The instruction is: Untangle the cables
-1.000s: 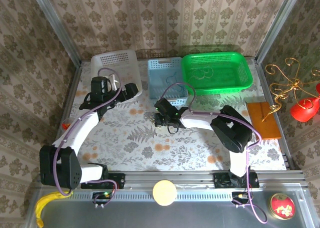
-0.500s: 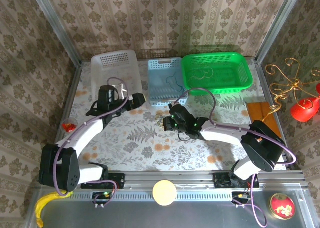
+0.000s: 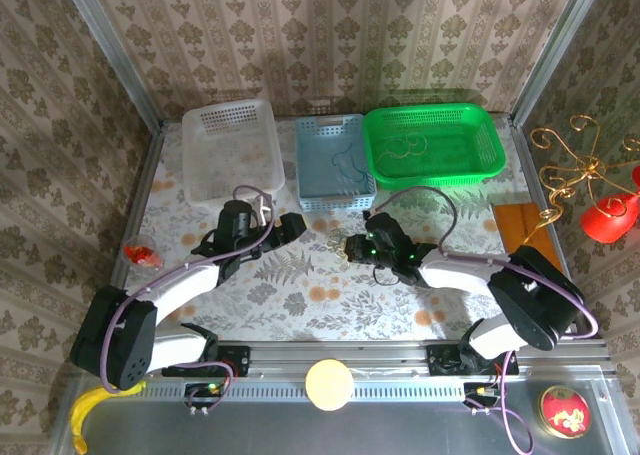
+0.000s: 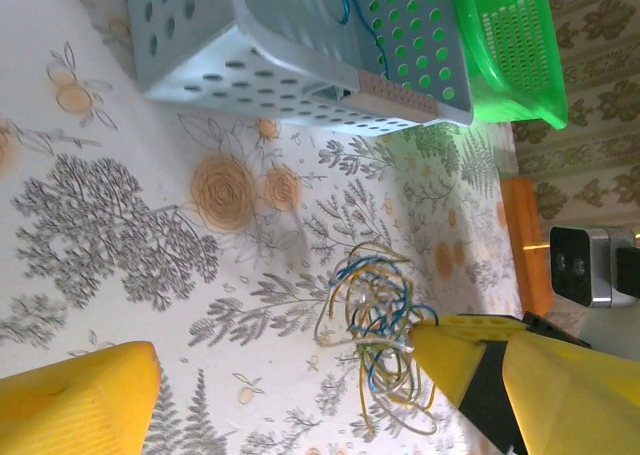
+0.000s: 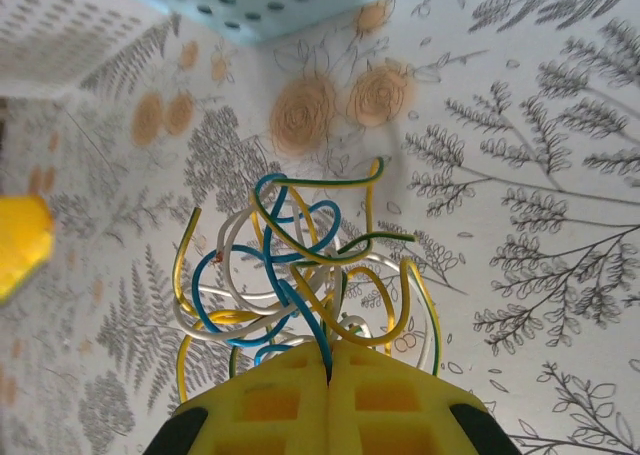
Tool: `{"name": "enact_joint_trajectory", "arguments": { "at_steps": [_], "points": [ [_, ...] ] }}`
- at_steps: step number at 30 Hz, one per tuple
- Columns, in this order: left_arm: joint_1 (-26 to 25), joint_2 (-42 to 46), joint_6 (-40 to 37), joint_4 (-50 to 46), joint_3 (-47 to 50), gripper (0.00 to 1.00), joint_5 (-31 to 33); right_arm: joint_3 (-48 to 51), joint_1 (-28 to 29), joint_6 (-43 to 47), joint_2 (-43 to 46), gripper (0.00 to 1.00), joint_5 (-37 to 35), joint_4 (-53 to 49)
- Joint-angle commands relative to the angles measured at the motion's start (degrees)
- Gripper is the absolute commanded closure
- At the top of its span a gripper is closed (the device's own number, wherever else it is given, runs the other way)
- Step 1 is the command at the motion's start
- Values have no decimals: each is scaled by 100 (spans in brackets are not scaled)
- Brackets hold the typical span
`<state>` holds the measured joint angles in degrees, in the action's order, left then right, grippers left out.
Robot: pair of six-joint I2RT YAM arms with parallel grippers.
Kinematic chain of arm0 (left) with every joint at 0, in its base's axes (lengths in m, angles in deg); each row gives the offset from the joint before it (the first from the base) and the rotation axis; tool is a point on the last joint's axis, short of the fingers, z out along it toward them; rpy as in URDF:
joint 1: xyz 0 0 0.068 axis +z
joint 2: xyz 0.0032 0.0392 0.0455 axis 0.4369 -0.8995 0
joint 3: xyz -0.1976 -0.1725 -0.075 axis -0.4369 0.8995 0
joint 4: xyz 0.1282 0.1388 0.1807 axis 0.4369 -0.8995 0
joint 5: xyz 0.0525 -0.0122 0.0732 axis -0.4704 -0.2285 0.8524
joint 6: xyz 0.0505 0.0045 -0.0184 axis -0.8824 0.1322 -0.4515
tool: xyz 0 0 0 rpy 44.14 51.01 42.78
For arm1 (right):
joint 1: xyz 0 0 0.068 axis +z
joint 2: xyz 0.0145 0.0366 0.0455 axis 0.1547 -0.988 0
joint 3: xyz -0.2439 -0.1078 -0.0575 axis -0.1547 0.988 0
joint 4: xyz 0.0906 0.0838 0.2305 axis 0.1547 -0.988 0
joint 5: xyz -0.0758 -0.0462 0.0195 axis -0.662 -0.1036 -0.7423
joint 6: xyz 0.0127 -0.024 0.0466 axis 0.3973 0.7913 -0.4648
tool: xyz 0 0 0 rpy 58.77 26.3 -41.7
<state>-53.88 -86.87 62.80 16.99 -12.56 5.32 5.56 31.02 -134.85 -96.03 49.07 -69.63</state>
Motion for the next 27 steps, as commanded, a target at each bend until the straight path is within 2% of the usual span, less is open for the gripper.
{"name": "enact_joint_trajectory", "arguments": {
  "at_steps": [1, 8, 18, 24, 27],
  "points": [
    [-94, 46, 978, 878, 137, 10, 204, 115, -139, -265, 337, 100, 272, 696],
    [-231, -212, 2051, 1923, 252, 17, 386, 222, -330, -422, 882, 100, 405, 994],
    [-299, -179, 2139, 1908, -282, 20, 397, -449, -617, -409, 1411, 100, 750, 475],
    [-306, -233, 2600, 2452, -339, 30, 431, -775, -617, -475, 1299, 100, 1038, 487],
    [-331, -247, 2761, 2591, -339, 32, 464, -797, -604, -522, 1213, 100, 1090, 578]
  ]
}}
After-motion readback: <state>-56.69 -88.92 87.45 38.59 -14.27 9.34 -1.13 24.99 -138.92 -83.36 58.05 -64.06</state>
